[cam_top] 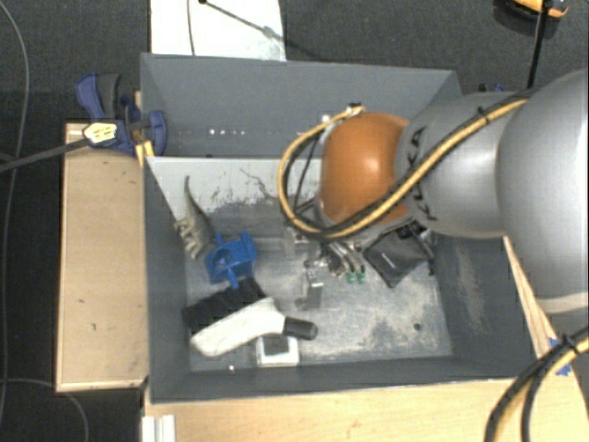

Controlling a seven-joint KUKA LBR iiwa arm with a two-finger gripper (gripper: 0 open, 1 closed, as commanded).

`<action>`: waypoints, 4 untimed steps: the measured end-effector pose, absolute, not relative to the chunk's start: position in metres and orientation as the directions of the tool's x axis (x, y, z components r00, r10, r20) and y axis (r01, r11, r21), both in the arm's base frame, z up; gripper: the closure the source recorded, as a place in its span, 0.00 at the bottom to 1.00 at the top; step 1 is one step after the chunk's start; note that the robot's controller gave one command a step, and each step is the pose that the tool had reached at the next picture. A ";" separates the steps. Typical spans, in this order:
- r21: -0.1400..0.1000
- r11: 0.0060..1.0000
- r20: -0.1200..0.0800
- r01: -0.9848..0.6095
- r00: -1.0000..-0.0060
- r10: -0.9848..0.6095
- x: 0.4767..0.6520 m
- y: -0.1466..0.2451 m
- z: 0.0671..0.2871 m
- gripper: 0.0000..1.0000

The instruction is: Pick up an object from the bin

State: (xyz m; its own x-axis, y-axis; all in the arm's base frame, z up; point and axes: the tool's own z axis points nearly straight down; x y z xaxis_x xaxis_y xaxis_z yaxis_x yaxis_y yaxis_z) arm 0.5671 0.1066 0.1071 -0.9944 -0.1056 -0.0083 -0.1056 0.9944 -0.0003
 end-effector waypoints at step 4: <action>0.006 0.959 -0.012 -0.282 -0.959 -0.282 0.497 0.190 0.075 1.00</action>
Offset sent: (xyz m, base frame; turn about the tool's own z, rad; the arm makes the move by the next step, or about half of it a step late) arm -0.0717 0.0947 -0.0042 -0.2422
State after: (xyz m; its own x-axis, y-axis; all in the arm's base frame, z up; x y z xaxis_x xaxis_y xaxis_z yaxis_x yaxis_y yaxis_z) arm 0.4965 0.1897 0.0755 -0.9593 -0.2820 -0.0115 -0.2821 0.9594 0.0055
